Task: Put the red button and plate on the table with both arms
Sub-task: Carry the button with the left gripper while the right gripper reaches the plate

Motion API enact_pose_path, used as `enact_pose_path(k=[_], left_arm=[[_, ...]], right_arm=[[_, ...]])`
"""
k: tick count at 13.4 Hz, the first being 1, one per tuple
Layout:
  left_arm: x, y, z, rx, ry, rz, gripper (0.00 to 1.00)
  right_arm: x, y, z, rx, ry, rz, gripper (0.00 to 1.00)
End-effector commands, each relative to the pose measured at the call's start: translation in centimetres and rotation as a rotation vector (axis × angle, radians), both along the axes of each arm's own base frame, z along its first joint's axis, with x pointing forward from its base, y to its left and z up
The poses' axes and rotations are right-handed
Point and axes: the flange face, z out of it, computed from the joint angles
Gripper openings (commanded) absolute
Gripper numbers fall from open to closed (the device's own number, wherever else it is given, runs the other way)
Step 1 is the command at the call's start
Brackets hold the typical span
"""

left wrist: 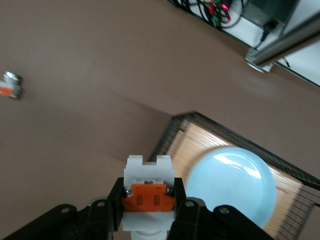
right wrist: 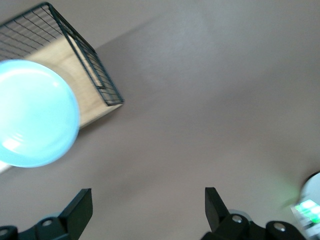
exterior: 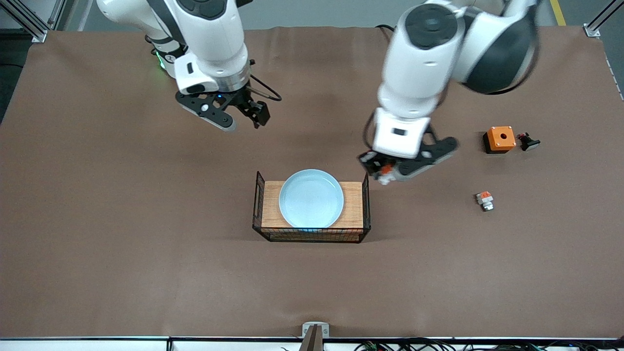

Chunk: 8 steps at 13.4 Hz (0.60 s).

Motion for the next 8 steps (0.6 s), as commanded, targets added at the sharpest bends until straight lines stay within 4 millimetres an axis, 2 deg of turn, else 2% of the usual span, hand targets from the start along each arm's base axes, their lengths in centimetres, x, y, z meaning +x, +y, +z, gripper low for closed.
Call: enact_pose_path(k=[1,4,6,8], left_arm=[[0.1,8.0,0.0,0.030,0.050,-0.085,0.00],[0.0,16.7,-2.5,0.052,0.121,-0.235,0.00],[0.2,21.4,-4.7,0.064,0.173,-0.278,0.00],[0.3,24.7,-7.5,0.066,0.212,-0.302,0.00]], right_arm=[[-0.8,3.6,-2.2,0.036,-0.022,-0.193,0.99],[-0.5,7.0,-4.9,0.083,-0.066,-0.354,0.99],[-0.9,9.3,-7.7,0.077,-0.072,-0.405,0.99],[-0.8,10.6,-10.8,0.064,-0.067,-0.396,0.99]])
